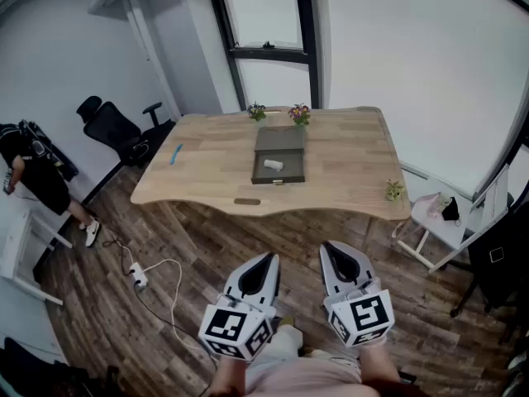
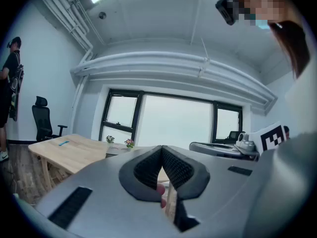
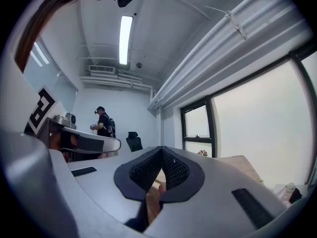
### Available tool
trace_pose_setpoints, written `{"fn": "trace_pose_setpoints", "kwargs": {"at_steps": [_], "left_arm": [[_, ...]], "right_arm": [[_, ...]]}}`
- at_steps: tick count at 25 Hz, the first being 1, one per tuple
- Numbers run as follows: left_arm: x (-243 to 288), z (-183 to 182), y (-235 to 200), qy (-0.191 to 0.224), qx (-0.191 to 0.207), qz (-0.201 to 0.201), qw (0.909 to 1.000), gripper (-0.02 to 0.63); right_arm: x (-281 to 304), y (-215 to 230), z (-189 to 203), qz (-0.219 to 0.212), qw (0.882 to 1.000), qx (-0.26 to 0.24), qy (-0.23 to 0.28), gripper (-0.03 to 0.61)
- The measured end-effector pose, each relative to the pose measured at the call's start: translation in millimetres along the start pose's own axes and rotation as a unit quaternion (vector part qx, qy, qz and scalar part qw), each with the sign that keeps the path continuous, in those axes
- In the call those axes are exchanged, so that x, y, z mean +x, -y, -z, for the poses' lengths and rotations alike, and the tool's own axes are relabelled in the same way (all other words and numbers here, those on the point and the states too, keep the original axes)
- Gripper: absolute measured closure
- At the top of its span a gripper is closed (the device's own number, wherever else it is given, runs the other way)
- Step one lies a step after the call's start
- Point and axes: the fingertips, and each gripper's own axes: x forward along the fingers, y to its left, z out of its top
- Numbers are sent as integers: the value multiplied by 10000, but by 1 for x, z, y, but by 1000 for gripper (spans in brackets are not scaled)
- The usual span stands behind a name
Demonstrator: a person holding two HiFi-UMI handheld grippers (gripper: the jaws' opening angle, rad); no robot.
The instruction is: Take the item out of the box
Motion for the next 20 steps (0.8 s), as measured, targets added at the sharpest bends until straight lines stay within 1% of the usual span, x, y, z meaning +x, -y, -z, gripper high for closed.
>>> {"fn": "trace_pose_setpoints", "kwargs": {"at_steps": [7, 11, 20], "left_arm": [[12, -6, -15, 18, -46, 61, 10000, 612], [21, -10, -23, 13, -54, 117, 9999, 612], [39, -16, -53, 27, -20, 201, 9998, 612]], "right_arm": [[19, 0, 3, -4, 9999, 18, -142, 578], [31, 4, 7, 49, 9996, 119, -247, 578], [65, 11, 9, 176, 9994, 199, -242, 578]]}}
